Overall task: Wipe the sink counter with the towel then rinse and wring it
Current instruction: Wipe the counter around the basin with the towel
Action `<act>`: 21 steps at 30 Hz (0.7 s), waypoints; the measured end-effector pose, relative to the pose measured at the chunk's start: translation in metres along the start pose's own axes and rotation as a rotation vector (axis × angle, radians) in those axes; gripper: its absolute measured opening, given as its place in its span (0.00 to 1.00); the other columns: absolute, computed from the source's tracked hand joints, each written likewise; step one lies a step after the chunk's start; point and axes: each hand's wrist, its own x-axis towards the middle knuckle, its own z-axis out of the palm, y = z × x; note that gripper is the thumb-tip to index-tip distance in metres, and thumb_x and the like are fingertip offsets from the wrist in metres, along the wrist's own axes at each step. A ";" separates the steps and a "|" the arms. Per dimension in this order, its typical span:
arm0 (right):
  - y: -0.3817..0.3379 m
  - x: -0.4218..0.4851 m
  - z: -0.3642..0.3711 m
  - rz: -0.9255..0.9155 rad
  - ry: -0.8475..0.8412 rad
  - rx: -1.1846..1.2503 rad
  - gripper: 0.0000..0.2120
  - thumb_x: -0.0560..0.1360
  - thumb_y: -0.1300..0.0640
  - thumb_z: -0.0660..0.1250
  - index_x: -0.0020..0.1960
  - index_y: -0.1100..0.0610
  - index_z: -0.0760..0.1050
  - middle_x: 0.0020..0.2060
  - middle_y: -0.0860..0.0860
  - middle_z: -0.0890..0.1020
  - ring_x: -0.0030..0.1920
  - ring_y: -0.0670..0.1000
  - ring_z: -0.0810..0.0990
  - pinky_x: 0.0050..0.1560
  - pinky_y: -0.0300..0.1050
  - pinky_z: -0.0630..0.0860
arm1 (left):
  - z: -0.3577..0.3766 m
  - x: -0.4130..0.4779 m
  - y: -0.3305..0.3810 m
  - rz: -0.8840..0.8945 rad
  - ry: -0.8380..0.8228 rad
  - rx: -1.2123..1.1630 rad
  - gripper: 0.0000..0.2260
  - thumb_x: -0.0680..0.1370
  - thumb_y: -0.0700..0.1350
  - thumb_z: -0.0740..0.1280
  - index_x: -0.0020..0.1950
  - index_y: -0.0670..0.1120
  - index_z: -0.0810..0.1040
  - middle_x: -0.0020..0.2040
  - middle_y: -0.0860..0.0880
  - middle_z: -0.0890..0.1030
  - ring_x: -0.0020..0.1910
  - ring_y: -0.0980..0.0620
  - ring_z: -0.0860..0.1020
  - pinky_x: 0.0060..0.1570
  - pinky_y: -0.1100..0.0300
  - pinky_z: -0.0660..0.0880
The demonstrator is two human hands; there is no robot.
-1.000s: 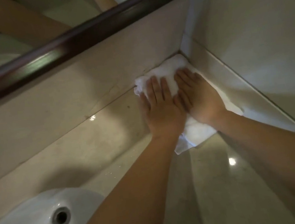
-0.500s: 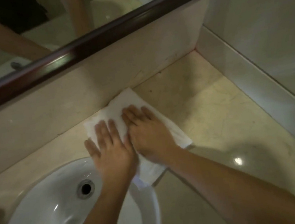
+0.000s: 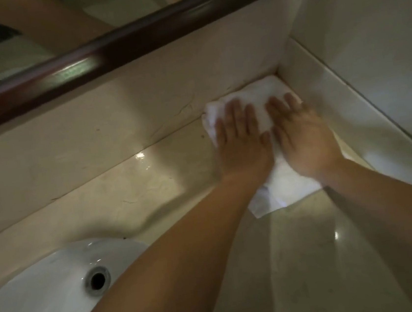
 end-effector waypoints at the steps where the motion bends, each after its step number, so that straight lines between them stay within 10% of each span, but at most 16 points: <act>1: 0.002 0.002 0.000 -0.002 -0.008 -0.013 0.26 0.84 0.53 0.50 0.77 0.63 0.68 0.76 0.61 0.73 0.78 0.65 0.67 0.73 0.63 0.68 | 0.001 0.003 0.003 -0.004 -0.016 0.009 0.29 0.85 0.55 0.50 0.83 0.43 0.51 0.84 0.41 0.47 0.84 0.43 0.44 0.81 0.43 0.42; 11: -0.078 -0.020 0.003 0.010 -0.016 0.033 0.28 0.85 0.51 0.46 0.80 0.62 0.64 0.79 0.60 0.68 0.81 0.63 0.61 0.79 0.63 0.62 | -0.027 -0.059 -0.048 -0.059 -0.118 0.030 0.28 0.86 0.53 0.47 0.84 0.44 0.43 0.84 0.44 0.40 0.83 0.47 0.39 0.80 0.47 0.37; 17: -0.181 -0.041 0.011 -0.150 -0.028 0.147 0.25 0.85 0.52 0.51 0.80 0.59 0.66 0.80 0.57 0.67 0.81 0.60 0.63 0.78 0.60 0.63 | -0.052 -0.164 -0.136 -0.133 0.103 0.103 0.27 0.86 0.55 0.52 0.82 0.44 0.61 0.82 0.40 0.60 0.83 0.43 0.55 0.80 0.38 0.48; 21: -0.163 -0.027 0.001 -0.300 -0.026 0.100 0.26 0.84 0.44 0.58 0.77 0.55 0.72 0.76 0.55 0.74 0.74 0.61 0.73 0.67 0.59 0.73 | -0.059 -0.214 -0.127 -0.562 0.186 -0.231 0.33 0.81 0.60 0.60 0.81 0.48 0.56 0.83 0.41 0.55 0.83 0.41 0.47 0.78 0.40 0.43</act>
